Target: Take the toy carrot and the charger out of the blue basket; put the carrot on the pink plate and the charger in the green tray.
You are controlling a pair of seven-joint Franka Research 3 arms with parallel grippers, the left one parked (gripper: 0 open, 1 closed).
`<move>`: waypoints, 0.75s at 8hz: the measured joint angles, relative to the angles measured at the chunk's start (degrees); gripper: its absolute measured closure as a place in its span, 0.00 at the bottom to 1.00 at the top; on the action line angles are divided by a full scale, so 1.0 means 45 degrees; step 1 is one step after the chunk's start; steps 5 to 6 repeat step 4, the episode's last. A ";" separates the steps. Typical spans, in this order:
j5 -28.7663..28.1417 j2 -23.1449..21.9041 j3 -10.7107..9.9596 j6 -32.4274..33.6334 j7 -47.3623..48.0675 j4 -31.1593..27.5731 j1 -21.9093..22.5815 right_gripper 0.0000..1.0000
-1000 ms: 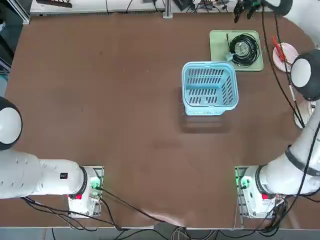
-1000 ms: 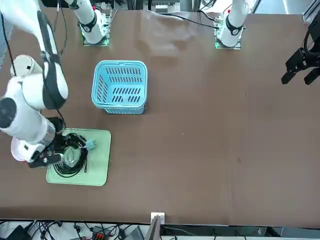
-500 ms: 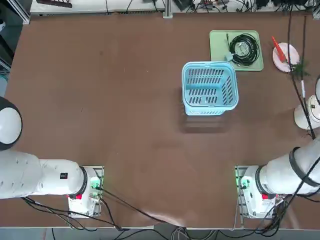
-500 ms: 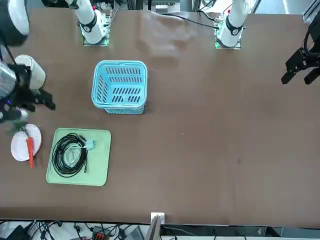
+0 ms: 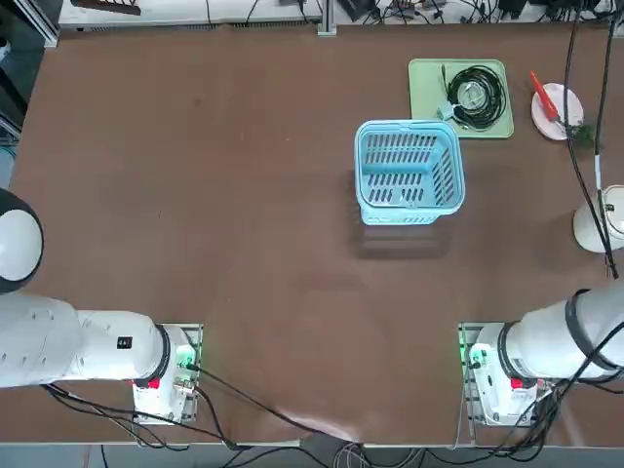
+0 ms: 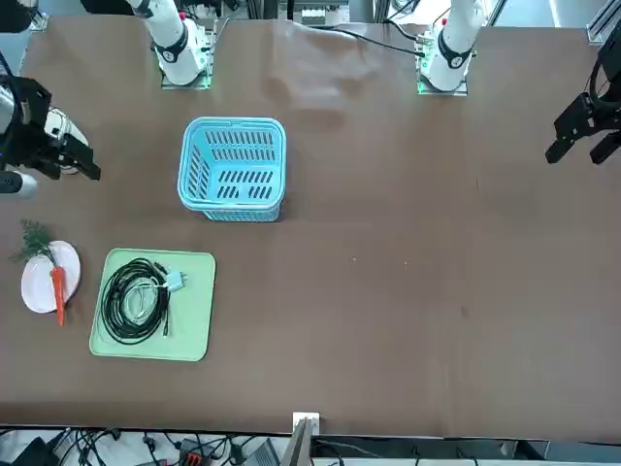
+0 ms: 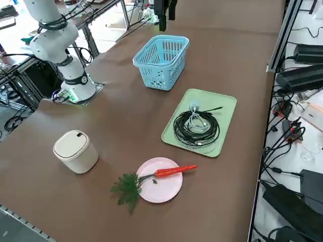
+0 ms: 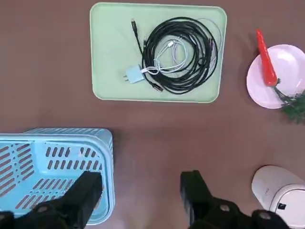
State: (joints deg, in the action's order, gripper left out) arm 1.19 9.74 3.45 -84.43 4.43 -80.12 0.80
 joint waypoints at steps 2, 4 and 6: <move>0.0000 0.0304 0.0046 -0.0031 -0.0002 -0.0014 0.0010 0.00; 0.0000 0.0268 0.0047 -0.0031 0.0005 -0.0008 0.0007 0.00; 0.0000 0.0268 0.0047 -0.0031 0.0005 -0.0008 0.0007 0.00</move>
